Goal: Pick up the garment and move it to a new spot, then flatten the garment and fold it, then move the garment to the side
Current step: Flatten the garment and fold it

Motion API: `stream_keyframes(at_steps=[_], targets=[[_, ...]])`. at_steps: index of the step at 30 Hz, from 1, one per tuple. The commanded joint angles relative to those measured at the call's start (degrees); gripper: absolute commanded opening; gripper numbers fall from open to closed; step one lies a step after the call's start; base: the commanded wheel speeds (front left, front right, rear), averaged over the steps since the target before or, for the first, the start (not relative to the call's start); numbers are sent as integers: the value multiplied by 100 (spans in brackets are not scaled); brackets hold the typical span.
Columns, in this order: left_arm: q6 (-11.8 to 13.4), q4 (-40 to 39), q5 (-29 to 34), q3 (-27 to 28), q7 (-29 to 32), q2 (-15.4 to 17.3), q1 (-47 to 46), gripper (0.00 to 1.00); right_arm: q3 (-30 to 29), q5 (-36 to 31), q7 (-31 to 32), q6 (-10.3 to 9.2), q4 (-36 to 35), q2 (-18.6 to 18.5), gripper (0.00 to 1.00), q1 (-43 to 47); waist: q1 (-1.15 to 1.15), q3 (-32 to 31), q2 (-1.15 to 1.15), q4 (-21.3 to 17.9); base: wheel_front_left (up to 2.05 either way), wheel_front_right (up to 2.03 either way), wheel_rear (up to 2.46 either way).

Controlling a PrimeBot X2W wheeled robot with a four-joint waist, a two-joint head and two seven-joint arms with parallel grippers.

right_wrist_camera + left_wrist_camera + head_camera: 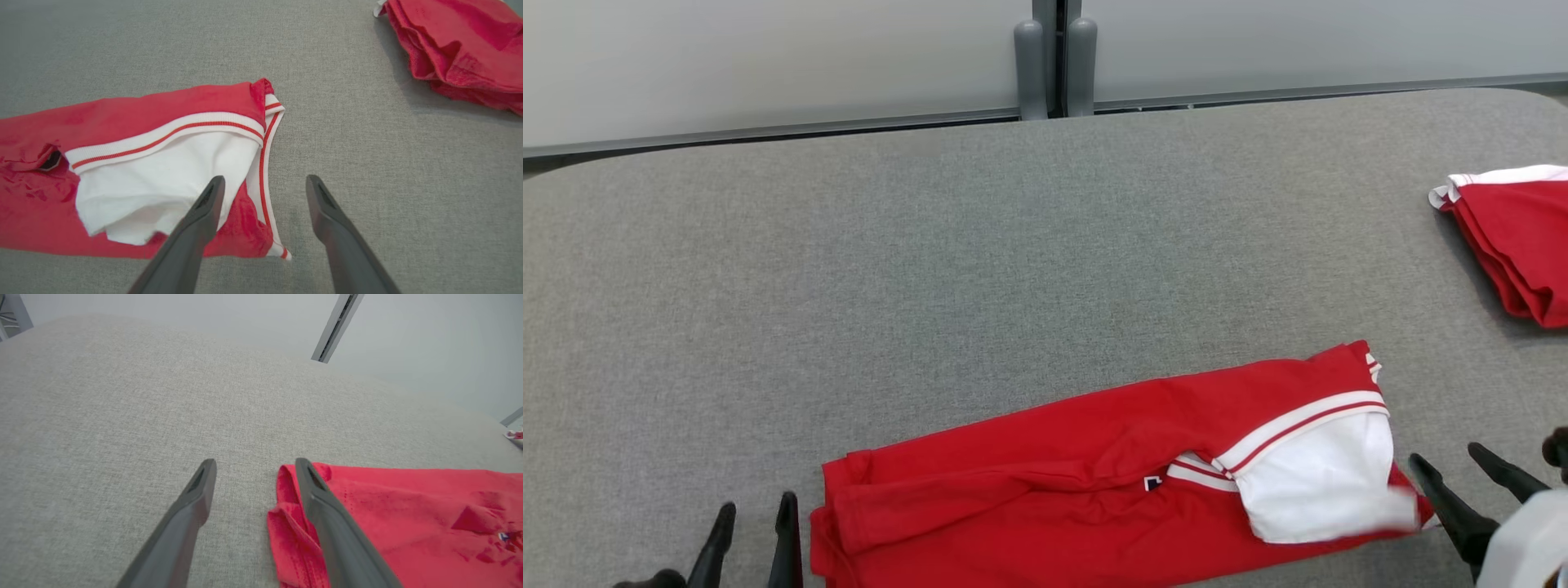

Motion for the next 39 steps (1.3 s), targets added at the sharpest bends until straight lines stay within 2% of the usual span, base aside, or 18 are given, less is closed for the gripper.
stream_keyframes(at_steps=[1, 3, 6, 7, 10, 16, 20, 21, 22, 23, 25, 29, 35, 39], targets=[[56, -112, 351, 141, -40, -127, -79, 100, -58, -57, 230, 0, 95, 128, 100, -242, 0, 79, 0, 28, 0, 0, 0], [39, -269, 707, 340, -46, -379, -142, 100, -58, -157, 407, 0, 238, 169, 100, -456, 0, 153, 0, 87, 0, 0, 0], [-121, -408, 1178, 619, -45, -750, -114, 100, 27, -240, 567, 0, 571, 293, 100, -791, 0, 246, 0, 158, 0, 0, 0], [-279, -394, 1427, 750, -46, -963, -95, 100, 117, -301, 683, 0, 842, 338, 100, -954, 0, 289, 0, 215, 0, 0, 0], [-527, -295, 1672, 935, -47, -1257, -88, 100, 208, -422, 849, 0, 1256, 369, 100, -1096, 0, 309, 0, 309, 0, 0, 0], [-843, -195, 1937, 1230, -46, -1573, -39, 100, 407, -338, 1083, 0, 1718, 459, 100, -1167, 0, 298, 0, 388, 0, 0, 0], [-1031, -124, 2083, 1415, -48, -1706, -24, 100, 757, -136, 1047, 0, 1957, 392, 100, -1373, 0, 269, 0, 399, 0, 0, 0], [-1080, -103, 2107, 1439, -48, -1729, -29, 100, 878, -48, 991, 1, 1995, 362, 93, -1444, 0, 255, 0, 404, 0, 0, 0], [-1114, -75, 2124, 1460, -47, -1743, -35, 100, 970, 86, 912, 2, 2042, 358, 8, -1529, 0, 242, 0, 404, 0, 0, 0], [-1148, -58, 2142, 1488, -48, -1751, -50, 100, 1072, 250, 871, 8, 2094, 348, 0, -1590, 0, 226, 0, 403, 0, 0, 0], [-1228, 13, 2189, 1507, -47, -1773, -57, 100, 1183, 600, 733, 13, 2207, 268, 0, -1709, 0, 162, 0, 416, 0, 0, 0], [-1322, 128, 2235, 1529, -48, -1797, 5, 100, 980, 1196, 409, 5, 2441, -75, 0, -1799, 0, -30, 0, 477, 0, 0, 0], [-1269, 209, 2061, 1417, -47, -1800, 189, 100, 390, 1660, 166, -1, 2690, -960, 0, -1477, 0, -347, 0, 579, 0, 0, 0], [-1237, 213, 2045, 1335, -48, -1802, 344, 100, -86, 1777, 137, 0, 2614, -1623, 0, -1185, 0, -525, 0, 621, 0, 0, 0]])
